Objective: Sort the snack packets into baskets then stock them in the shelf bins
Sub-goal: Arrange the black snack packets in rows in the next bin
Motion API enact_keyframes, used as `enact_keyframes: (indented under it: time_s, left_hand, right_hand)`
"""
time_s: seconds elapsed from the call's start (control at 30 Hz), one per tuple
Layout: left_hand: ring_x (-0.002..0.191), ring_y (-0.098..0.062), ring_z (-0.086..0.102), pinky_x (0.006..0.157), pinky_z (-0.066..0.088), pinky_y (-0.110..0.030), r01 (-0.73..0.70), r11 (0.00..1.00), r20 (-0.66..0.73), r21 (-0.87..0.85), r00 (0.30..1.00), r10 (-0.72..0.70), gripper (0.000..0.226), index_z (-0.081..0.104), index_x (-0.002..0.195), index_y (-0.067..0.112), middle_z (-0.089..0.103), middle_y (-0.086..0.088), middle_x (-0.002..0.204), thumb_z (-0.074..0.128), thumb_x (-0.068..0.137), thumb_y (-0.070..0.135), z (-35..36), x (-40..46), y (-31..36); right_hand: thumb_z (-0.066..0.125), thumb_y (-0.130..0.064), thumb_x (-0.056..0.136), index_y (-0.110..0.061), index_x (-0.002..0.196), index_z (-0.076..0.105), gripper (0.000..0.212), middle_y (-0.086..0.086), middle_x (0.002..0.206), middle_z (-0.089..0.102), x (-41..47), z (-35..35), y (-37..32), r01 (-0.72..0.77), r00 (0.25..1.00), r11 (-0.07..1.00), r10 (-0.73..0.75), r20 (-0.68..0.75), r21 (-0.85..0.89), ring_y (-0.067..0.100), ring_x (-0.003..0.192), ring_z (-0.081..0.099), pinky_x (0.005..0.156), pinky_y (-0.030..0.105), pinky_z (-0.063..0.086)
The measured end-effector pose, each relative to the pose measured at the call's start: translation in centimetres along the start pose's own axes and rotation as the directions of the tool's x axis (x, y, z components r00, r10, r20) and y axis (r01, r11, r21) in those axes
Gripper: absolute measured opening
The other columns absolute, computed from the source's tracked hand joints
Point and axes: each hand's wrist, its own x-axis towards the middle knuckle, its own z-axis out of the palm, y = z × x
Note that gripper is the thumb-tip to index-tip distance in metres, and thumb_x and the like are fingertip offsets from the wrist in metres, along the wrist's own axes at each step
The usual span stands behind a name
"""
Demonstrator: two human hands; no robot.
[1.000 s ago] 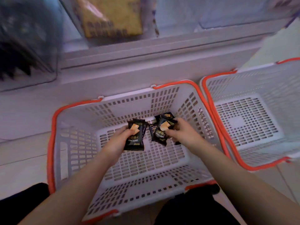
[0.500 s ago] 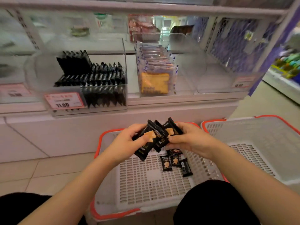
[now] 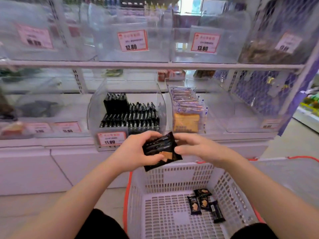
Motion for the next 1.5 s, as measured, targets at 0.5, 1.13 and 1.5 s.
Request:
enact_keyframes:
  time_s: [0.5, 1.13, 1.5]
  left_hand:
    - [0.093, 0.008, 0.051, 0.082, 0.036, 0.0, -0.012, 0.973, -0.051, 0.23, 0.998, 0.025, 0.06, 0.052, 0.119, 0.024, 0.054, 0.022, 0.103, 0.079, 0.067, 0.034, -9.5, 7.4, -6.8]
    - [0.121, -0.025, 0.046, 0.101, 0.038, -0.035, 0.114, 0.682, 0.261, 0.723, 0.868, -0.421, 0.054, 0.043, 0.133, 0.014, 0.045, -0.008, 0.134, 0.056, 0.088, 0.04, -11.7, 19.0, -18.3]
    - [0.107, -0.023, 0.05, 0.076, 0.039, -0.033, 0.186, 0.678, 0.173, 0.712, 0.888, -0.426, 0.061, 0.049, 0.119, 0.015, 0.049, -0.003, 0.118, 0.06, 0.077, 0.059, -11.4, 20.1, -18.4]
  right_hand:
    - [0.069, -0.031, 0.077, -0.02, 0.121, 0.054, 0.048, -0.003, 0.11, 0.063, 14.1, -0.3, -4.8, 0.046, 0.952, 0.761, -0.229, -0.202, -0.647, 0.014, 0.101, 0.057, 0.073, 0.015, 0.035]
    - [0.067, -0.039, 0.077, -0.006, 0.11, 0.044, 0.051, 0.011, 0.112, 0.051, 32.3, -2.1, 2.0, -0.437, 0.726, 0.851, 0.143, -0.673, -0.29, 0.03, 0.103, 0.053, 0.073, 0.031, 0.041]
    - [0.071, -0.013, 0.079, -0.01, 0.13, 0.036, 0.063, 0.01, 0.129, 0.04, 31.8, -0.7, 3.1, -0.371, 0.903, 0.799, 0.191, -0.385, -0.473, 0.027, 0.113, 0.05, 0.084, 0.03, 0.044]
